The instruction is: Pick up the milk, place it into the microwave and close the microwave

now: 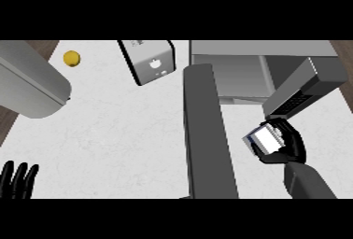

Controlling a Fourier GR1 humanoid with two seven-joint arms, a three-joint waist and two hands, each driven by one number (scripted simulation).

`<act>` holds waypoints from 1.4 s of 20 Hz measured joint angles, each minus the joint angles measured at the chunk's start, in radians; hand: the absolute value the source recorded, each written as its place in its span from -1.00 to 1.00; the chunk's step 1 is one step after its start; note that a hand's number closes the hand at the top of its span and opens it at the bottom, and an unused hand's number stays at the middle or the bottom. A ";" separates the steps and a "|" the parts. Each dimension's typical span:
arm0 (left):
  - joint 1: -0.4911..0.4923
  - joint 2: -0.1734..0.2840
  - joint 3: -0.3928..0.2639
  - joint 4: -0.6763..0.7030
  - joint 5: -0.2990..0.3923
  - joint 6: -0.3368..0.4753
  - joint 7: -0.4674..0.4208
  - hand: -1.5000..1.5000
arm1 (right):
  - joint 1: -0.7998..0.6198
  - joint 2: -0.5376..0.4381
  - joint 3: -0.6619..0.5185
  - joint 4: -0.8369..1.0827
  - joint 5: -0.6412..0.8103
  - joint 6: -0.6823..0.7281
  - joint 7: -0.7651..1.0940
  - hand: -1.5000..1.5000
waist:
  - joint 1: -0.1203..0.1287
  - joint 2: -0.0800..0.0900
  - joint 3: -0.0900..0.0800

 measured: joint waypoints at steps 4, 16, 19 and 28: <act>0.028 -0.001 0.012 0.006 0.009 -0.014 -0.030 -1.00 | 0.019 0.020 0.024 -0.042 -0.008 0.020 0.016 1.00 | -0.004 -0.003 -0.001; 0.050 0.005 0.065 0.001 0.043 -0.039 -0.029 -1.00 | 0.228 0.135 0.194 -0.547 -0.020 0.027 0.222 1.00 | -0.032 -0.013 -0.004; 0.064 0.011 0.083 -0.001 0.072 -0.064 -0.034 -1.00 | 0.322 0.166 0.241 -0.745 -0.051 0.011 0.331 1.00 | -0.031 -0.013 -0.004; 0.072 0.010 0.124 0.010 0.102 -0.098 -0.035 -1.00 | 0.511 0.197 0.431 -1.192 -0.133 -0.176 0.605 1.00 | -0.019 -0.007 -0.003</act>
